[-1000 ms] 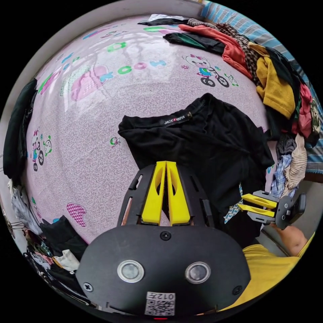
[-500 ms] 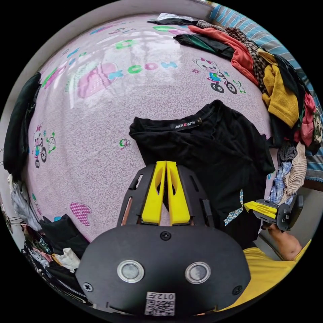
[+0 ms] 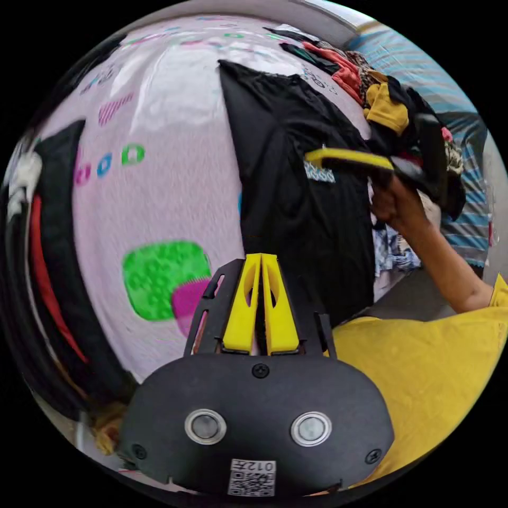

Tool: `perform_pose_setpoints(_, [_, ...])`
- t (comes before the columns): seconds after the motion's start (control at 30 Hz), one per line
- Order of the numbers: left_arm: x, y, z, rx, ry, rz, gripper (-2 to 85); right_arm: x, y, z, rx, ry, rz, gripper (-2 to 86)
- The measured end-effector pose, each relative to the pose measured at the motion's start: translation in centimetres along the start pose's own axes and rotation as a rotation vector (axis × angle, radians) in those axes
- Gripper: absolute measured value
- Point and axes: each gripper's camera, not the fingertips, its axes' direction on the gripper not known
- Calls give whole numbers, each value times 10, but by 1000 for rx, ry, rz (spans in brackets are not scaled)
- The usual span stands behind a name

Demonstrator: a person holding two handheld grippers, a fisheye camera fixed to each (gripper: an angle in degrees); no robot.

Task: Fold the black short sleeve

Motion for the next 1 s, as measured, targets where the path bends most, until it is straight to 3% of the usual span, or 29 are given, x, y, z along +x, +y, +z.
perform_pose_setpoints(0.1, [-2, 53, 37, 29, 130, -79, 3, -4, -43, 15, 25, 62, -28, 1])
perform_pose_setpoints(0.33, [10, 91, 109, -22, 101, -71, 3, 9, -118, 70, -26, 155, 50, 0])
perform_pose_setpoints(0.47, [10, 105, 138, -13, 108, -82, 3, 11, -122, 99, -46, 256, 63, -1])
perform_pose_setpoints(0.77, [2, 120, 192, -44, 179, -110, 2, 25, -127, 110, 29, 273, 121, 0])
perform_pose_setpoints(1.0, [15, 118, 212, -57, 155, -68, 4, 36, -134, 110, -19, 265, 158, -1])
